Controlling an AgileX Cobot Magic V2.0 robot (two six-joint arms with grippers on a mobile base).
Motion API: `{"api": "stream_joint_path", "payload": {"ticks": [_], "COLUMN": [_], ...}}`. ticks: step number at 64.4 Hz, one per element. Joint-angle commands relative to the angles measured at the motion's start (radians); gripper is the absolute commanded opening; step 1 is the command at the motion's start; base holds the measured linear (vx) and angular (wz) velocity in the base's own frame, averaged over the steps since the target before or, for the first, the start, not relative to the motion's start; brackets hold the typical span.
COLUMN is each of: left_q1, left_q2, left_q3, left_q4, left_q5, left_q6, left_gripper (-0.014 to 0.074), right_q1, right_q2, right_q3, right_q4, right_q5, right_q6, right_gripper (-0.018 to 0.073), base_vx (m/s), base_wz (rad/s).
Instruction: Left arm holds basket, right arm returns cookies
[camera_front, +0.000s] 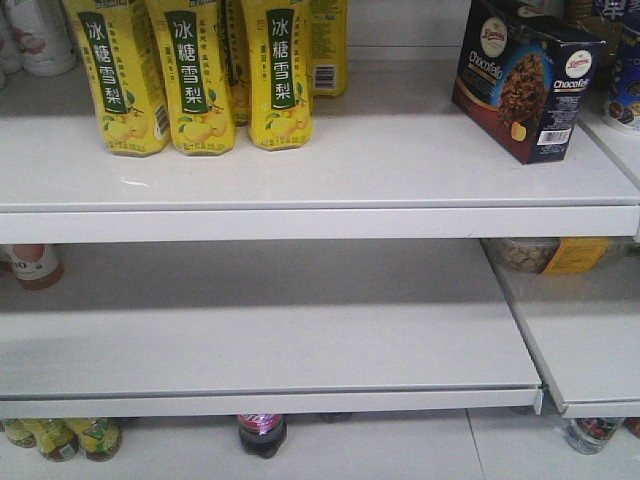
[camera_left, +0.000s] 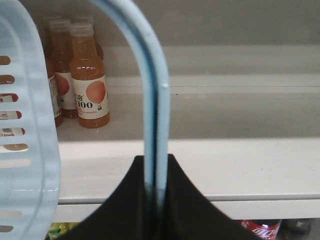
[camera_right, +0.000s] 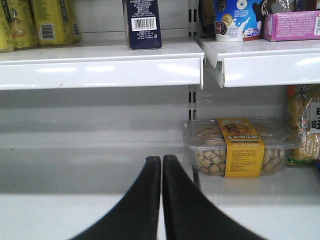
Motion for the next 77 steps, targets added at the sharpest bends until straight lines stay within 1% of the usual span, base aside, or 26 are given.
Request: {"api": "stream_joint_path", "payload": {"ticks": [1, 45, 50, 59, 64, 70, 72, 77], "left_q1": [-0.002, -0.002, -0.002, -0.002, -0.002, -0.002, -0.002, -0.002], "left_q2": [-0.022, -0.022, -0.022, -0.022, -0.022, -0.022, -0.022, -0.022], "left_q3": [0.01, 0.01, 0.01, 0.01, 0.01, 0.01, 0.01, 0.01], "left_q4": [0.007, 0.007, 0.007, 0.007, 0.007, 0.007, 0.007, 0.007], "left_q5": [-0.105, -0.104, -0.104, -0.104, -0.104, -0.104, -0.104, -0.104], "left_q6": [0.018, 0.018, 0.018, 0.018, 0.018, 0.018, 0.018, 0.018], "left_gripper": [-0.0006, -0.0006, -0.0006, -0.0006, -0.0006, -0.0006, -0.0006, -0.0006], "right_q1": [0.002, -0.001, -0.018, -0.078, -0.105, -0.108, -0.108, -0.108], "right_q2": [-0.002, -0.002, -0.002, -0.002, -0.002, -0.009, -0.009, -0.009], "right_q3": [-0.026, -0.024, -0.02, 0.027, 0.079, 0.138, 0.135, 0.135], "right_q4": [-0.007, -0.007, -0.011, -0.01, 0.002, 0.008, 0.014, 0.016], "right_q5": [-0.077, -0.077, -0.079, -0.084, -0.124, -0.189, -0.163, -0.162], "right_q6": [-0.001, -0.001, -0.006, -0.006, -0.005, -0.006, -0.006, -0.006], "right_gripper": [-0.0008, -0.0008, -0.0008, -0.0008, -0.0008, -0.0008, -0.0008, -0.0008], "base_vx": [0.0, 0.0, 0.0, 0.0, 0.0, 0.0, 0.0, 0.0], "base_wz": [0.0, 0.0, 0.0, 0.0, 0.0, 0.0, 0.0, 0.0]}}
